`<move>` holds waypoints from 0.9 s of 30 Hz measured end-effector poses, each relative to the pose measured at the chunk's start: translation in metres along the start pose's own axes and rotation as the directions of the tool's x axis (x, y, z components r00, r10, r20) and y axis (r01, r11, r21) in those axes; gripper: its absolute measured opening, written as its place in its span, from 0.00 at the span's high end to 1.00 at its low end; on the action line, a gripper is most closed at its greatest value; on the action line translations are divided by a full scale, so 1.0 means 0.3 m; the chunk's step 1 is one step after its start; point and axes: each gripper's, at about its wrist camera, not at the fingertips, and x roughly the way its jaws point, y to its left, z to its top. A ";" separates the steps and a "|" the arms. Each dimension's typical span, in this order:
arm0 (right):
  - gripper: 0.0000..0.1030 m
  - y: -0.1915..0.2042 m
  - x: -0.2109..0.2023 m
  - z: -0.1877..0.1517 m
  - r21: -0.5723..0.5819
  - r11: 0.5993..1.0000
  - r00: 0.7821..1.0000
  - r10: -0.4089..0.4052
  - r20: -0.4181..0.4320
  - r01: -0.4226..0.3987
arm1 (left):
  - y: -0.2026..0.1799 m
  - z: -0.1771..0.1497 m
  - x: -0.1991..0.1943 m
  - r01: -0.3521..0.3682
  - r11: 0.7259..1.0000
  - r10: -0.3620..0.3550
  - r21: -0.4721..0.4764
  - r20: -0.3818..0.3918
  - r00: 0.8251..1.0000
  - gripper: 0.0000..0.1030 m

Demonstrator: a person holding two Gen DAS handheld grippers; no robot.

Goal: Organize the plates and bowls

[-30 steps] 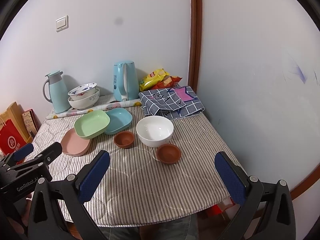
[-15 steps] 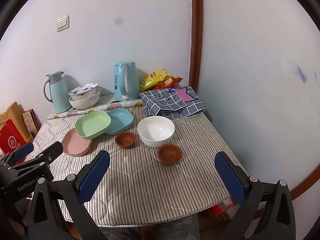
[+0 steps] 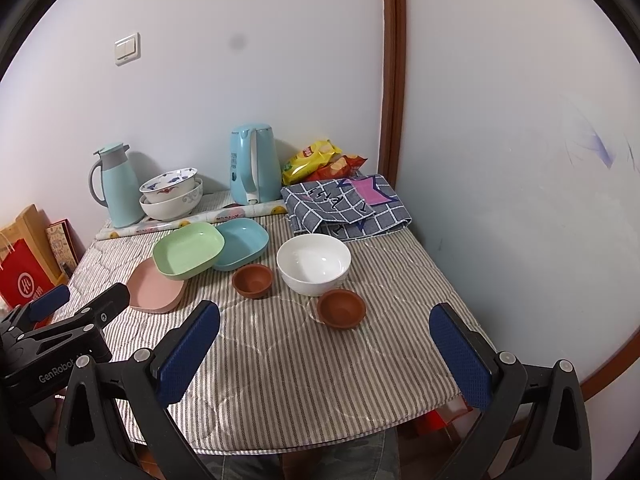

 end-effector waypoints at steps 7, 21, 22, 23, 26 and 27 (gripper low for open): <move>0.00 0.001 -0.006 0.001 0.002 1.000 1.000 0.001 0.001 -0.001 | -0.002 -0.001 -0.001 -0.001 1.000 0.001 -0.001 0.002 1.000 0.00; 0.00 -0.002 0.003 0.006 -0.001 1.000 1.000 0.006 -0.006 -0.006 | -0.007 0.014 0.017 0.001 1.000 -0.001 -0.006 -0.006 1.000 0.00; 0.00 0.000 0.007 0.007 -0.001 1.000 1.000 0.005 -0.008 -0.005 | -0.007 0.016 0.019 0.001 1.000 -0.001 -0.006 -0.007 1.000 0.00; 0.00 0.001 0.010 0.007 -0.001 1.000 1.000 0.008 -0.009 -0.008 | -0.008 0.018 0.020 0.001 1.000 -0.001 -0.005 -0.009 1.000 0.00; 0.00 0.004 0.018 0.015 -0.006 1.000 1.000 0.012 -0.007 -0.012 | -0.004 0.032 0.026 0.001 1.000 -0.001 -0.008 -0.010 1.000 0.00; 0.00 0.007 0.020 0.017 -0.008 1.000 1.000 0.015 -0.005 -0.015 | -0.001 0.037 0.030 0.002 1.000 -0.002 -0.010 -0.010 1.000 0.00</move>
